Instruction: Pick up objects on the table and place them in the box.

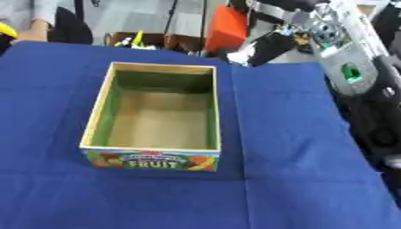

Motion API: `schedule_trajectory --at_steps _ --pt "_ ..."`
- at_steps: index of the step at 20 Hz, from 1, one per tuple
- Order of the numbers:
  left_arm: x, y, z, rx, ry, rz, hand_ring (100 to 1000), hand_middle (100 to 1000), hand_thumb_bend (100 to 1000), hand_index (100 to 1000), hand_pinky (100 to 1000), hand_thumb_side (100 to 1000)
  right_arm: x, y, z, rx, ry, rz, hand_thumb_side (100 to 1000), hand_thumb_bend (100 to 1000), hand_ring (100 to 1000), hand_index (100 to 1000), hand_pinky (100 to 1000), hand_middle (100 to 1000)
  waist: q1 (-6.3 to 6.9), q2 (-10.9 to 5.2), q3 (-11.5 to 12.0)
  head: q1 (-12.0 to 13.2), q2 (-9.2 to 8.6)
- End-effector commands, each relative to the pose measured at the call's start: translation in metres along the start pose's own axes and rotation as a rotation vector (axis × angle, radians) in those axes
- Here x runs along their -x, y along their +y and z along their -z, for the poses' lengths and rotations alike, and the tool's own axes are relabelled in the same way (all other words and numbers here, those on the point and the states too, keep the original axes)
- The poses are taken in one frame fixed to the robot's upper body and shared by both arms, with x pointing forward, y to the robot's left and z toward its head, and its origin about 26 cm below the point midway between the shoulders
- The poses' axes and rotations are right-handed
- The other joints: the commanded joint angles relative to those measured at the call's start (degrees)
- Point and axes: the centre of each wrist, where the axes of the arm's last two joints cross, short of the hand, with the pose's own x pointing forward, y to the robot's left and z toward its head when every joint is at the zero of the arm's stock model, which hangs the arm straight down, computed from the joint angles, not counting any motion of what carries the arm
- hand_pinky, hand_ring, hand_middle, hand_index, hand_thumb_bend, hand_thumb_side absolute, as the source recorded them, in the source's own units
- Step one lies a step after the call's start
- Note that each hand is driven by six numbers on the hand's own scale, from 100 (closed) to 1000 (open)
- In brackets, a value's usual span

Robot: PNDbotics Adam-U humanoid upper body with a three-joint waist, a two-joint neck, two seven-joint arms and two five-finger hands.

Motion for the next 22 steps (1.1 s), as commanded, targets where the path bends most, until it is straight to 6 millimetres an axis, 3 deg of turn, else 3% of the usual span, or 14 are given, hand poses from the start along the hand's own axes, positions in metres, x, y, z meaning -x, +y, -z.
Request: schedule_trajectory --at_steps 1,4,12,22 --pt "-0.008 0.001 0.004 0.012 -0.035 -0.008 505 551 100 409 252 833 0.0 -0.006 0.012 0.006 0.029 -0.008 494 100 618 483 570 353 0.46 -0.86 0.48 -0.9 -0.8" --pt "-0.009 0.0 0.003 0.017 -0.034 -0.014 505 551 100 409 252 829 -0.006 0.003 0.025 0.001 0.056 -0.033 458 100 620 483 567 357 0.55 -0.68 1.15 -1.34 -1.06" --pt "-0.011 -0.004 0.004 0.032 -0.037 -0.033 505 552 100 409 253 833 -0.02 0.04 0.053 -0.058 0.066 -0.122 470 100 626 487 563 370 0.71 -0.03 2.53 -2.69 -2.07" --pt "-0.013 -0.008 0.005 0.045 -0.044 -0.048 506 553 100 409 253 833 -0.022 0.066 0.064 -0.124 0.052 -0.213 452 100 642 489 559 386 0.39 0.77 3.53 -4.13 -2.82"
